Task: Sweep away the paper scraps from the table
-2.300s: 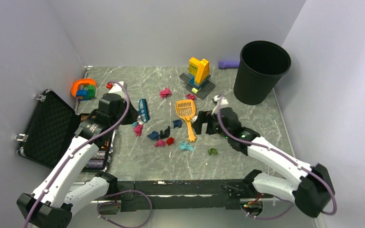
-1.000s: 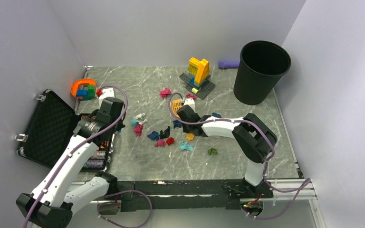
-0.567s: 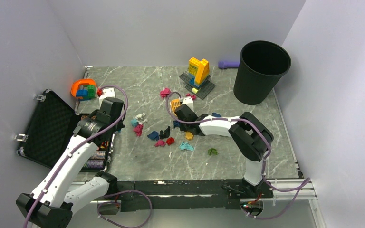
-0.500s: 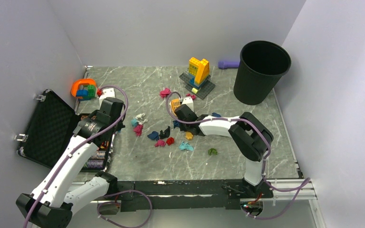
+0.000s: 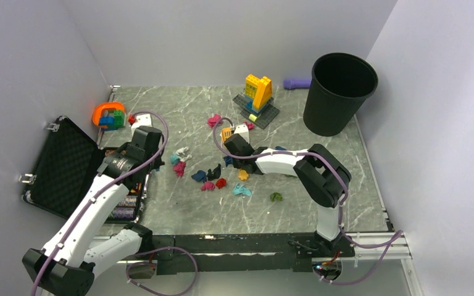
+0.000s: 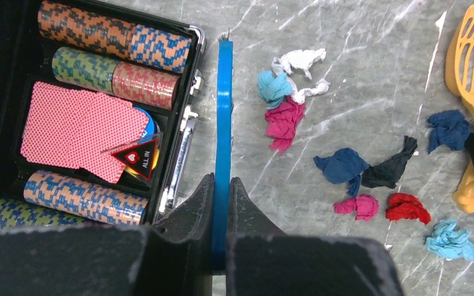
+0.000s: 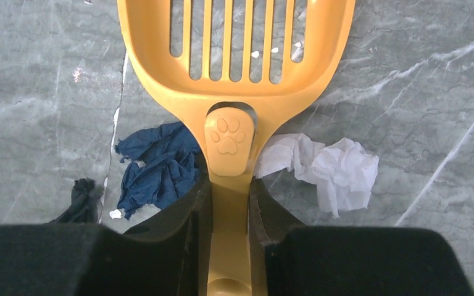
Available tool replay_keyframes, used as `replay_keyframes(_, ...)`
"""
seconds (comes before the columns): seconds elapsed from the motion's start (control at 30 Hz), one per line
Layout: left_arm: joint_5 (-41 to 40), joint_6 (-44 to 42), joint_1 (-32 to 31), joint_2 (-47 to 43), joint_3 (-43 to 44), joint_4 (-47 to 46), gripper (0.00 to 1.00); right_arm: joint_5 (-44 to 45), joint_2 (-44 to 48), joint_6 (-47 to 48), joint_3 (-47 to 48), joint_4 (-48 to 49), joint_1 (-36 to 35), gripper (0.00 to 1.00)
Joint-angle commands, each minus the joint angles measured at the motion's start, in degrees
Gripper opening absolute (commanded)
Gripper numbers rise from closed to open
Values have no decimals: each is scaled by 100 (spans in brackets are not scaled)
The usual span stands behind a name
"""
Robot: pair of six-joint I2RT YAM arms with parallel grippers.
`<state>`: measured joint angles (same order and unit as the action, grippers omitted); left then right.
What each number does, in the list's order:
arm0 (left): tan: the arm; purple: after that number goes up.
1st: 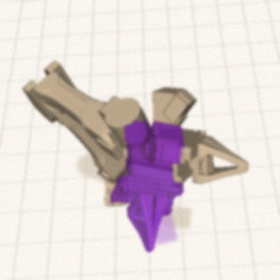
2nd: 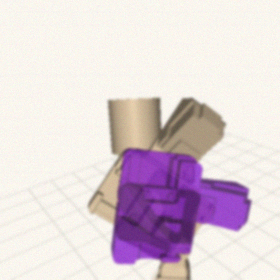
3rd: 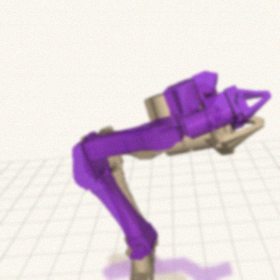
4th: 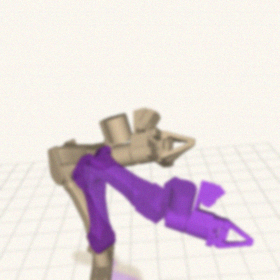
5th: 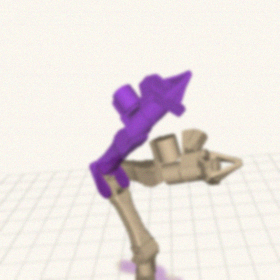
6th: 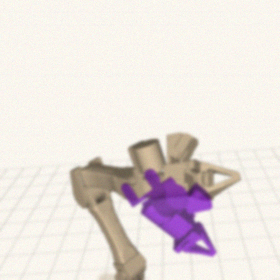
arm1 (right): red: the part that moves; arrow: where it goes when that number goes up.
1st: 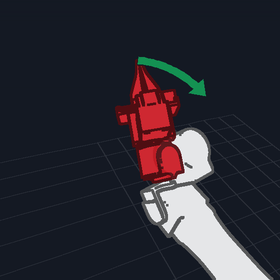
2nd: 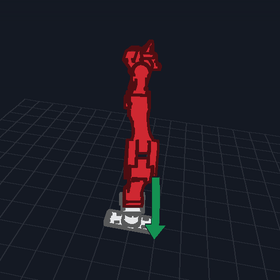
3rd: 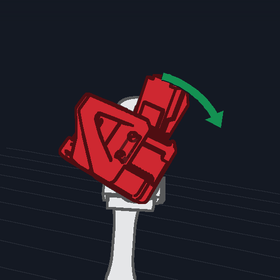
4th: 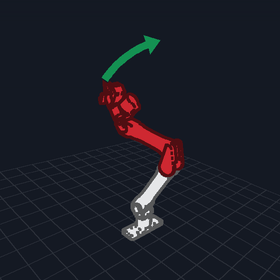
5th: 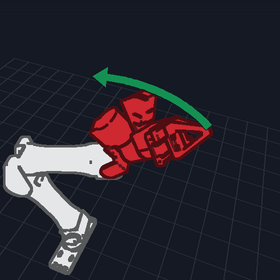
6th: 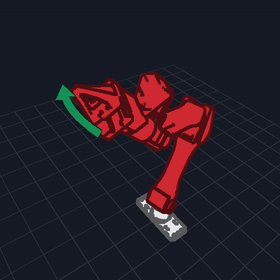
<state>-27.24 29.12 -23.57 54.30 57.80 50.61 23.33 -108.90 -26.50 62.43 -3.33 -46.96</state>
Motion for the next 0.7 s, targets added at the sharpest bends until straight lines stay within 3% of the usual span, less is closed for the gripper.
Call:
replay_keyframes(0.0,254,-124,20,329,-22,-171,0,161,236,237,242,-558,-8,0)
replay_keyframes(0.3,130,-41,19,1300,327,65,0,423,850,872,602,-1044,3,0)
replay_keyframes(0.53,74,-32,3,1810,313,-263,0,-141,1774,1021,-164,-220,7,0)
replay_keyframes(0.67,140,-51,-57,2178,353,-449,0,32,2142,1045,-564,95,11,0)
